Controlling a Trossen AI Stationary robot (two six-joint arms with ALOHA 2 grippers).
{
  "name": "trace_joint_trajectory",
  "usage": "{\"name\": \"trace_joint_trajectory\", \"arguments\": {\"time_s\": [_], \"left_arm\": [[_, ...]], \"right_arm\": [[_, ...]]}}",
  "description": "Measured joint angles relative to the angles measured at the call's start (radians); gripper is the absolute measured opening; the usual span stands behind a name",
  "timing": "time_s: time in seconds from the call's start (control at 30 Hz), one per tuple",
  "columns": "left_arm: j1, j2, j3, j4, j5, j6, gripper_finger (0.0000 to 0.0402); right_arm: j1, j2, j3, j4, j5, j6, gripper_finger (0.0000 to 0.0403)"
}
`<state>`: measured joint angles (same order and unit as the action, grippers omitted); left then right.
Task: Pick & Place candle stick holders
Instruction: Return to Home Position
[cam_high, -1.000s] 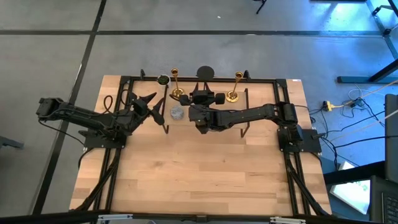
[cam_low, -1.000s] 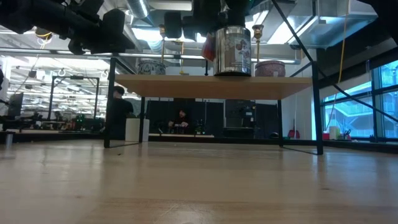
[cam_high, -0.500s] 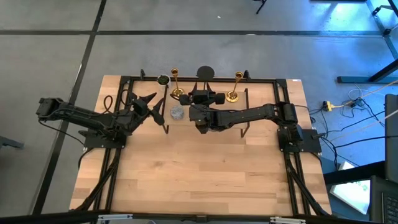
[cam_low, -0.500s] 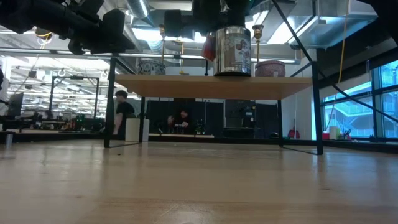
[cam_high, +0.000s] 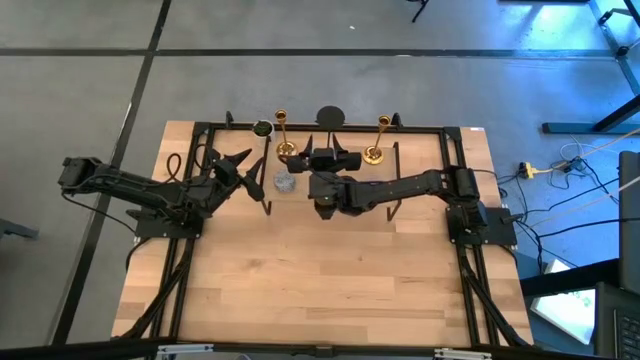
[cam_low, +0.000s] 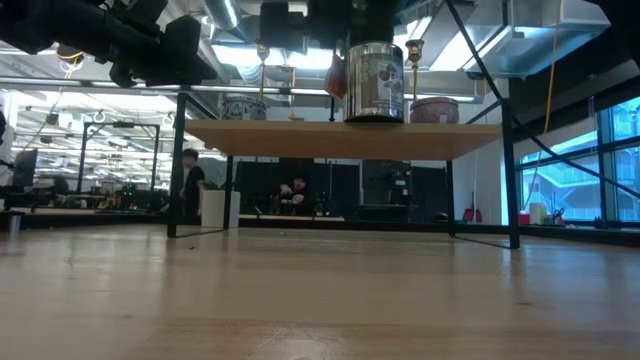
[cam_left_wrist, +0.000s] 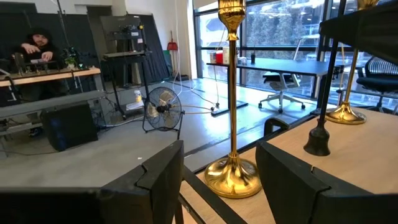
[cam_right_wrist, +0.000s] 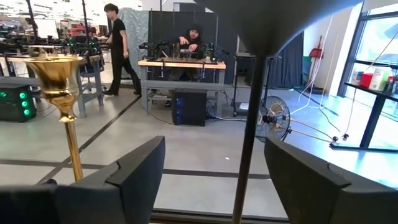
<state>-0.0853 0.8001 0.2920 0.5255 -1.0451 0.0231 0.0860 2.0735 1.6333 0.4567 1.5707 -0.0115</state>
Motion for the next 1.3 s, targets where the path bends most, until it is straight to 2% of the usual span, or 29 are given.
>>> {"name": "trace_joint_trajectory", "arguments": {"time_s": [0.33, 0.77, 1.3], "left_arm": [[-0.029, -0.007, 0.000, 0.008, -0.001, 0.006, 0.0196], [-0.093, -0.099, 0.000, 0.017, -0.014, 0.088, 0.0196], [-0.138, -0.138, 0.000, 0.016, -0.010, 0.096, 0.0196]], "right_arm": [[0.027, -0.001, 0.000, 0.050, 0.000, -0.057, 0.0279], [0.062, -0.001, 0.000, 0.064, 0.000, -0.079, 0.0279], [0.159, -0.001, 0.000, 0.440, 0.000, -0.471, 0.0279]]}}
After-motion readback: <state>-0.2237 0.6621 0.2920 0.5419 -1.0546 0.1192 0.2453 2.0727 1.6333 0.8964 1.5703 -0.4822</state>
